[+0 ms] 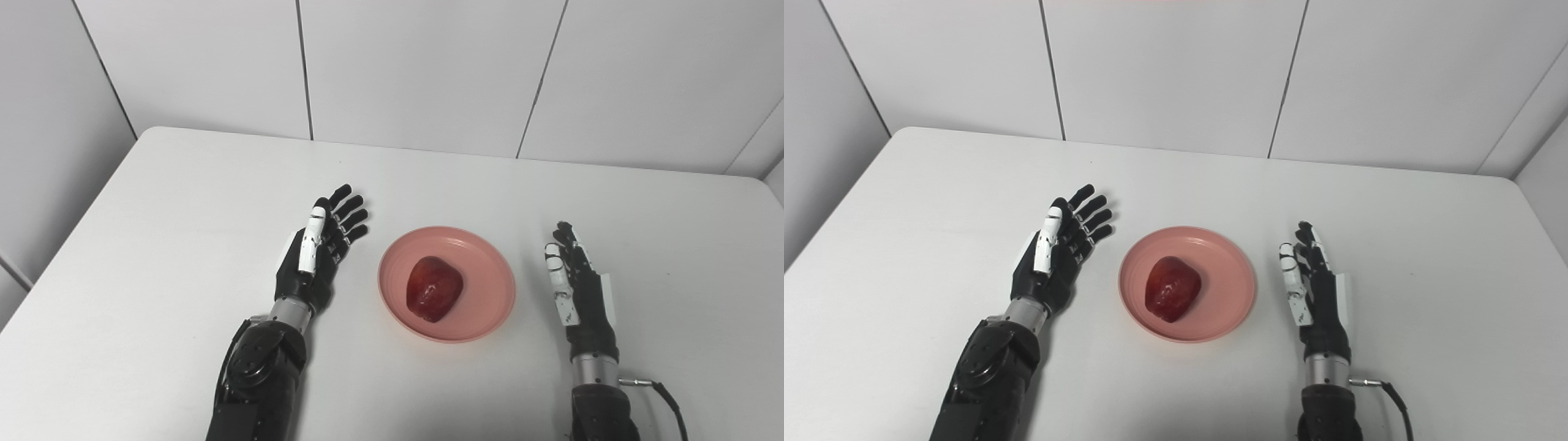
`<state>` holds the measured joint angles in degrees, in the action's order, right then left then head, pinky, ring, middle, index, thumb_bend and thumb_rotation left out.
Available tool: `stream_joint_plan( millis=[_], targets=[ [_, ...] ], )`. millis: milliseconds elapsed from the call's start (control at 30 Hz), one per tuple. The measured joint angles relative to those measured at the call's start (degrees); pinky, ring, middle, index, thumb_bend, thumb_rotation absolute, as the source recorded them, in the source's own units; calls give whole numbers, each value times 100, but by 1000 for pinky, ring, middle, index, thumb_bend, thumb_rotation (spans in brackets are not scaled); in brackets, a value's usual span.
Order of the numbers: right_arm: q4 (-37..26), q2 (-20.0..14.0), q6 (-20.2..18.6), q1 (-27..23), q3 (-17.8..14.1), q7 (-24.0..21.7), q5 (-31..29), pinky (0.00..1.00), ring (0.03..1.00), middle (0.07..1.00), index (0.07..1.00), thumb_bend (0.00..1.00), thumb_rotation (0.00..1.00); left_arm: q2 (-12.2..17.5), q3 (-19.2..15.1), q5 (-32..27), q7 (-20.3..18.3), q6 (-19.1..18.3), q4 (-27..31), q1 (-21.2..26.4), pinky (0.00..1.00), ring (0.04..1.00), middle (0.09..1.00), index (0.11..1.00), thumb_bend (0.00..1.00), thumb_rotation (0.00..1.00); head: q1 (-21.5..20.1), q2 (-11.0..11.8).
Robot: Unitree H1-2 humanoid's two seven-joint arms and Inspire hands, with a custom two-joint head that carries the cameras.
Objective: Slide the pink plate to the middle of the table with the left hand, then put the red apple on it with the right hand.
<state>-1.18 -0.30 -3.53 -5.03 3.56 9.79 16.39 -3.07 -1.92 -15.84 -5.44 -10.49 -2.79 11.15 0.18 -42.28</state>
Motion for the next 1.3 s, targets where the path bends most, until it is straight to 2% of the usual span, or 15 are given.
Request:
stream_joint_plan(
  millis=[867, 1200, 1300],
  targets=[
    [-42, 15, 1, 1, 17, -1, -61, 806, 876, 893, 901, 249, 1000, 37, 85, 165, 15, -127, 190, -101, 912, 908, 919, 902, 395, 1000, 9, -9],
    [-43, 15, 1, 1, 26, -1, 9, 797, 868, 885, 896, 247, 1000, 54, 110, 213, 13, -154, 215, -108, 918, 911, 922, 905, 399, 1000, -9, 62],
    [-44, 22, 1, 1, 24, -1, -2, 807, 867, 888, 900, 247, 1000, 56, 105, 213, 13, -184, 248, -126, 928, 914, 923, 906, 400, 1000, -26, 228]
  ],
)
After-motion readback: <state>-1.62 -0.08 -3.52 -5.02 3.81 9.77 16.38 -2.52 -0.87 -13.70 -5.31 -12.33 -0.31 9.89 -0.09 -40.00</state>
